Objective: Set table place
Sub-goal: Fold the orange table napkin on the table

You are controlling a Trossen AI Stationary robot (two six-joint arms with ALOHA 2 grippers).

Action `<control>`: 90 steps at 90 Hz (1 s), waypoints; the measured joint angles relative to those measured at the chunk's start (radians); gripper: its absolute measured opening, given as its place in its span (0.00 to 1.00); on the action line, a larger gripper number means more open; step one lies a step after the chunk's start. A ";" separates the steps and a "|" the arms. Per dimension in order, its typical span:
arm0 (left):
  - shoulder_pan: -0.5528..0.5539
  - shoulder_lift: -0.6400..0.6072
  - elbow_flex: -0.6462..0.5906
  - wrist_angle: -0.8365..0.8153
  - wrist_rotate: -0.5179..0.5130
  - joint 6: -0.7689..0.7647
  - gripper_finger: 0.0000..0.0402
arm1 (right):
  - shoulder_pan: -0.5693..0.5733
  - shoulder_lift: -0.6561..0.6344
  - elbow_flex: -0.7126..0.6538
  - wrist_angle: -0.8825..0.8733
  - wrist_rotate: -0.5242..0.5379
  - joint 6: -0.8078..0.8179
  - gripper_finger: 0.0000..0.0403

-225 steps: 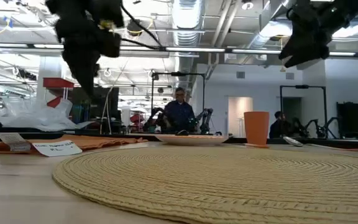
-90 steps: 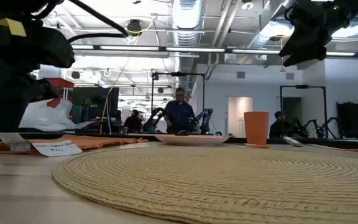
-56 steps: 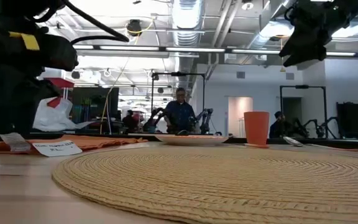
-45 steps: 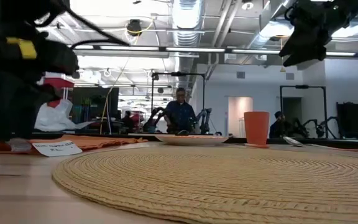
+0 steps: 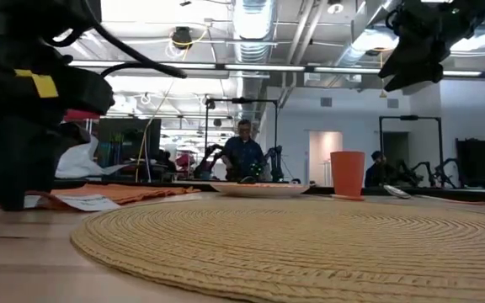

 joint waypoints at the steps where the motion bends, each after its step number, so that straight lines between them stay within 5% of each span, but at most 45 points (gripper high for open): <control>1: 0.000 0.000 0.000 -0.002 0.000 -0.002 0.25 | 0.000 0.000 0.000 0.000 0.000 0.000 0.58; 15: 0.006 -0.014 -0.003 -0.016 0.004 -0.020 0.03 | -0.001 0.000 0.000 -0.001 0.005 0.005 0.58; 30: 0.008 -0.021 0.008 -0.046 0.023 -0.087 0.00 | -0.001 0.000 0.000 -0.001 0.007 0.005 0.58; 64: 0.008 -0.018 0.231 -0.453 0.031 -0.031 0.00 | -0.001 0.000 0.000 0.000 0.007 0.005 0.58; 90: 0.063 -0.019 0.274 -0.490 -0.029 0.026 0.00 | -0.001 0.000 0.000 0.000 0.008 -0.003 0.58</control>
